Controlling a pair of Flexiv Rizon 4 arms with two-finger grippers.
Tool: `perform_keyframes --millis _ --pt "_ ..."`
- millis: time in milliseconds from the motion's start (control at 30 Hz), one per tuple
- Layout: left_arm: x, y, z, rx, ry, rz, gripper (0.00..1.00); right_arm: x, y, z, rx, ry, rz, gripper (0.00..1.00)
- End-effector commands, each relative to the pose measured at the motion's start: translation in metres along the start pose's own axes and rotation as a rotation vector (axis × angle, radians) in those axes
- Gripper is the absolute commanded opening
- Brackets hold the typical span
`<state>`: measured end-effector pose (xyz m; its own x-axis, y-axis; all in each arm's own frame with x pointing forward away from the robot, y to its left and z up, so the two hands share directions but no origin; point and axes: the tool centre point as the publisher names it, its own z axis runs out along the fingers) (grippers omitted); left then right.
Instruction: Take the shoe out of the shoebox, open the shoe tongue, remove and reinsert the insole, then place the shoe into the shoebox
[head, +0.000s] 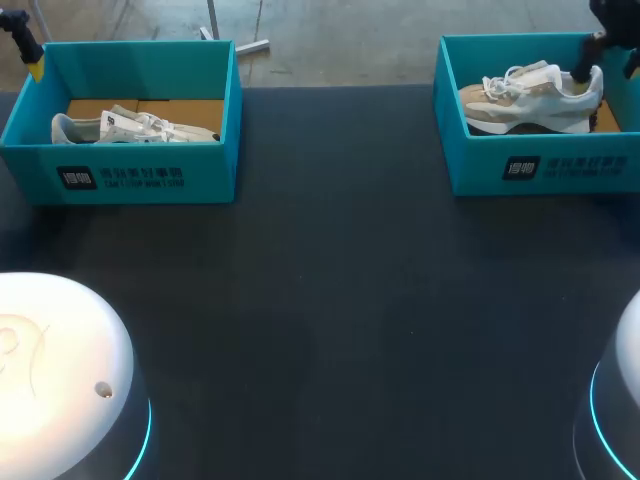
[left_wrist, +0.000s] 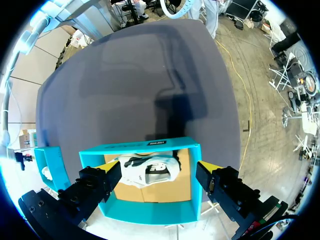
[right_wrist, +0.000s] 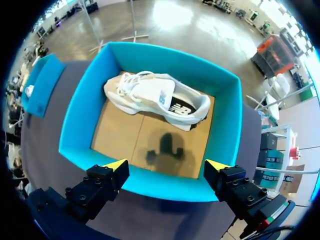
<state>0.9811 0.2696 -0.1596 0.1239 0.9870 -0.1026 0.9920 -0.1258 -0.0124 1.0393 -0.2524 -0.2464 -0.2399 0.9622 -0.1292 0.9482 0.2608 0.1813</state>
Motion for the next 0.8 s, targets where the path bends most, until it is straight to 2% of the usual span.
perform_keyframes --millis 33,433,733,767,800 --pt "0.0 0.0 0.0 0.0 0.002 0.0 1.0 -0.003 0.026 0.013 0.038 -0.052 0.035 1.0" --pt "0.0 0.0 0.0 0.0 0.002 0.0 1.0 -0.029 0.068 0.038 0.039 -0.071 0.095 1.0" --pt "0.0 0.0 0.0 0.0 0.002 0.0 1.0 -0.04 0.085 0.058 0.071 -0.098 0.12 1.0" --pt "0.0 0.0 0.0 0.0 0.002 0.0 1.0 -0.04 0.086 0.06 0.074 -0.104 0.123 0.99" --pt "0.0 0.0 0.0 0.0 0.002 0.0 1.0 -0.041 0.086 0.061 0.076 -0.103 0.127 0.94"
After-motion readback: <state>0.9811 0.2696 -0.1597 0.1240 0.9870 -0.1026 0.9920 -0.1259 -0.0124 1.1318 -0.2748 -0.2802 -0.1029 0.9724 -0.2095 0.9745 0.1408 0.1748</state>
